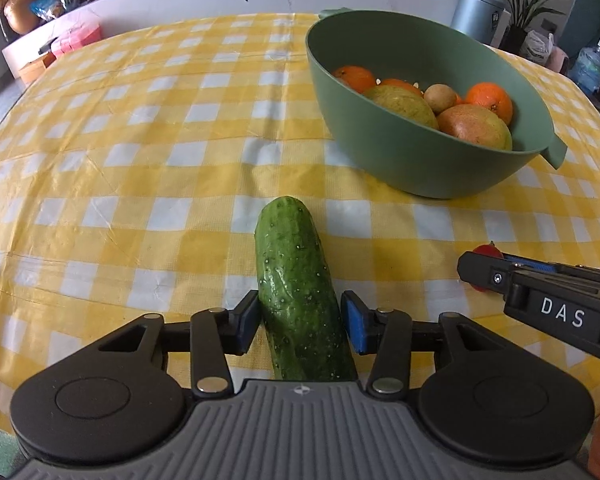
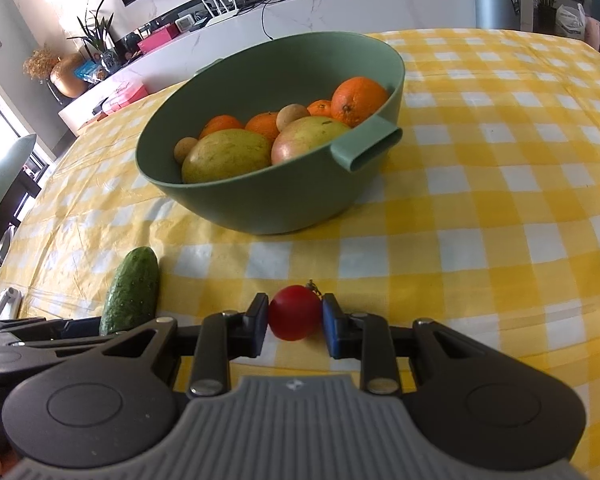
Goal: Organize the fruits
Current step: 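Grasp the green cucumber with the left tool while the right tool grasps the cherry tomato, then carry the cucumber and tomato into the colander and open both tools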
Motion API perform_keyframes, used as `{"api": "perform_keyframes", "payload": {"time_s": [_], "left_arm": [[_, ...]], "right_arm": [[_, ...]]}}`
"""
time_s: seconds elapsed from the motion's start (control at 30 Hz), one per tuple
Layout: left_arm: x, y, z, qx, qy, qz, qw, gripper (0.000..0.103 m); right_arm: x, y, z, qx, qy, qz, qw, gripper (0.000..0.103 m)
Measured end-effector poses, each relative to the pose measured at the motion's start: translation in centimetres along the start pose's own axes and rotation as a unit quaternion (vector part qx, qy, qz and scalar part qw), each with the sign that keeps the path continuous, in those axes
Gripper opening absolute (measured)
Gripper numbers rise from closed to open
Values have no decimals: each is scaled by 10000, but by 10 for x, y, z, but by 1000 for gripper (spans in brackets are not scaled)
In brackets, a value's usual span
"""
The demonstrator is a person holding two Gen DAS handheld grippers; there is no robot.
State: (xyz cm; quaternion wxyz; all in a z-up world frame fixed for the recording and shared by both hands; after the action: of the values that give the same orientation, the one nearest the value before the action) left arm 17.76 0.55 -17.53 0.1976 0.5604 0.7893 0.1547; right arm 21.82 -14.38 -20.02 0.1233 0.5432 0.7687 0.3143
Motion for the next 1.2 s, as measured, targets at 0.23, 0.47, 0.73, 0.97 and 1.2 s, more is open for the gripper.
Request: {"api": "perform_keyframes", "payload": {"time_s": [0.23, 0.47, 0.73, 0.97, 1.2], "left_arm": [[3, 2, -4, -172, -157, -232, 9995, 46], [6, 11, -24, -517, -311, -299, 9977, 44], [3, 22, -52, -914, -587, -278, 9937, 43], [-4, 32, -85, -1343, -883, -18, 9870, 43], [-26, 59, -116, -1878, -983, 548, 9757, 43]], "right_arm": [[4, 0, 0, 2, -54, -117, 9999, 25], [7, 1, -1, -52, -30, -220, 9997, 25], [18, 11, -26, -509, 35, -514, 9974, 25], [25, 30, -66, -1260, 301, -629, 9896, 25], [18, 48, -84, -1783, 262, -773, 9806, 25]]}}
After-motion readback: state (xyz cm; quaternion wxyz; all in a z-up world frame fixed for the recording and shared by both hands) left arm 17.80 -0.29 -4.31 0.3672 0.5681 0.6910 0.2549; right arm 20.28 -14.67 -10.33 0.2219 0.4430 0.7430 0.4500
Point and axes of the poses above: each gripper's, at about its wrist camera, not at the fingertips, and z roughly the way its jaws point, x to its left, y to its top, the point moved 10 cm from there along z, roughly the way its jaws point, and after that the axes turned 14 degrees about -z, right-handed, at the moved point
